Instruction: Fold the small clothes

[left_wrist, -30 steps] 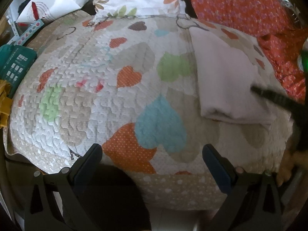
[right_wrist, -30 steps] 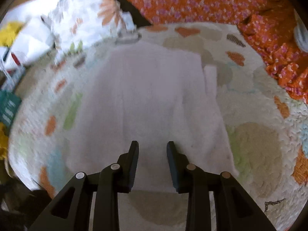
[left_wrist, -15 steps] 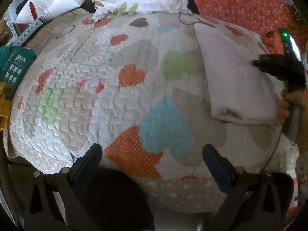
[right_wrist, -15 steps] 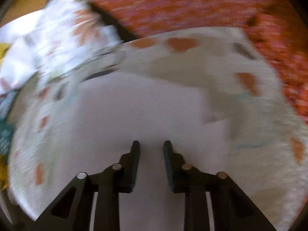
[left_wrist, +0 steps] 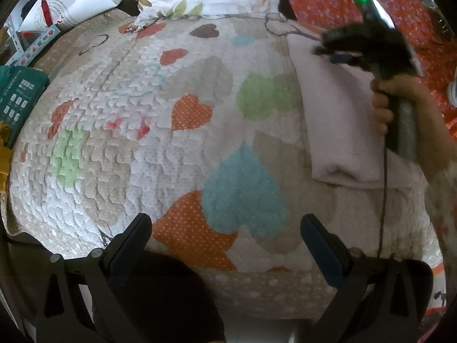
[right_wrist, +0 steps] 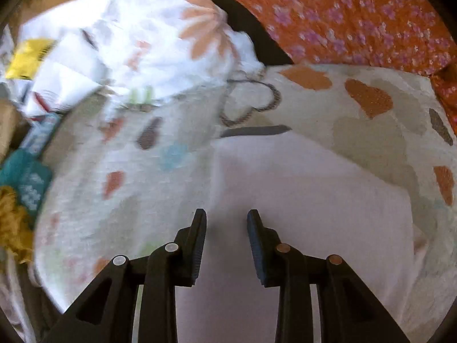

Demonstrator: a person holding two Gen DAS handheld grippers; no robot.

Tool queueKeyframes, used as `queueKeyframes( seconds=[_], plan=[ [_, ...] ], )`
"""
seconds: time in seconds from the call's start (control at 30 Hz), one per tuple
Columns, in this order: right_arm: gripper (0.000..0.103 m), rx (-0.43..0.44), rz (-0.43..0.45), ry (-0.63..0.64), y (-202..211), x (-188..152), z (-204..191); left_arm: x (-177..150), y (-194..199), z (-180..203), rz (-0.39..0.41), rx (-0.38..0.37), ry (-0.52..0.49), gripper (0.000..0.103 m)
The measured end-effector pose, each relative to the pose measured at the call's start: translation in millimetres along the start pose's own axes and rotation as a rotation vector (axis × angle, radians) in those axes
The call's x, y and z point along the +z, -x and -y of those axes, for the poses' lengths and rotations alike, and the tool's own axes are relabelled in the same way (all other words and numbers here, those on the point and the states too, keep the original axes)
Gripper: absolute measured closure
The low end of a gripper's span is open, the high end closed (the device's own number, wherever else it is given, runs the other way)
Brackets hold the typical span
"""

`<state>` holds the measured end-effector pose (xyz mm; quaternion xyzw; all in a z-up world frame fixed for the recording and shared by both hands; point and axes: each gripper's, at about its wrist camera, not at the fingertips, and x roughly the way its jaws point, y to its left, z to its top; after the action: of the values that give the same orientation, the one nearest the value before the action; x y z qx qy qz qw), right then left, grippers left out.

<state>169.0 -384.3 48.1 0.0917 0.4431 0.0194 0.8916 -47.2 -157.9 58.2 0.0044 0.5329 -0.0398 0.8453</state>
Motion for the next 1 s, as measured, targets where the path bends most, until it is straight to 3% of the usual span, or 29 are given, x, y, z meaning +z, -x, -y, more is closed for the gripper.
queueKeyframes(
  seconds=[0.1, 0.17, 0.23, 0.37, 0.43, 0.5, 0.57, 0.67, 0.77, 1.0],
  plan=[
    [0.068, -0.231, -0.013, -0.235, -8, 12, 77, 1, 0, -5, 0.004, -0.007, 0.011, 0.000],
    [0.070, -0.209, -0.008, -0.442, 8, 6, 134, 2, -1, -7, 0.007, -0.016, 0.015, 0.000],
    [0.066, -0.162, 0.022, -0.513, 34, -4, 153, 2, -3, -8, 0.012, -0.022, 0.019, 0.000],
    [0.063, -0.050, 0.069, -0.342, 83, -33, 111, 4, -7, -3, 0.003, -0.033, 0.028, 0.000],
    [0.054, 0.026, 0.048, -0.271, 94, -61, 89, 2, 1, 0, 0.026, -0.031, 0.020, 0.000],
    [0.047, 0.047, 0.005, -0.253, 94, -90, 74, 1, 10, 3, 0.052, -0.022, 0.005, 0.000],
    [0.046, 0.002, -0.042, -0.247, 91, -116, 68, -1, 20, 4, 0.076, -0.014, -0.004, 0.000],
    [0.045, -0.041, -0.018, -0.198, 110, -139, 52, -5, 31, 4, 0.097, -0.014, -0.006, 0.000],
    [0.040, -0.027, -0.001, -0.192, 132, -158, 44, -10, 39, 8, 0.109, -0.021, -0.012, 0.000],
    [0.033, -0.125, 0.086, -0.148, 180, -197, 36, -25, 56, 29, 0.135, -0.031, -0.075, 0.000]
  ],
)
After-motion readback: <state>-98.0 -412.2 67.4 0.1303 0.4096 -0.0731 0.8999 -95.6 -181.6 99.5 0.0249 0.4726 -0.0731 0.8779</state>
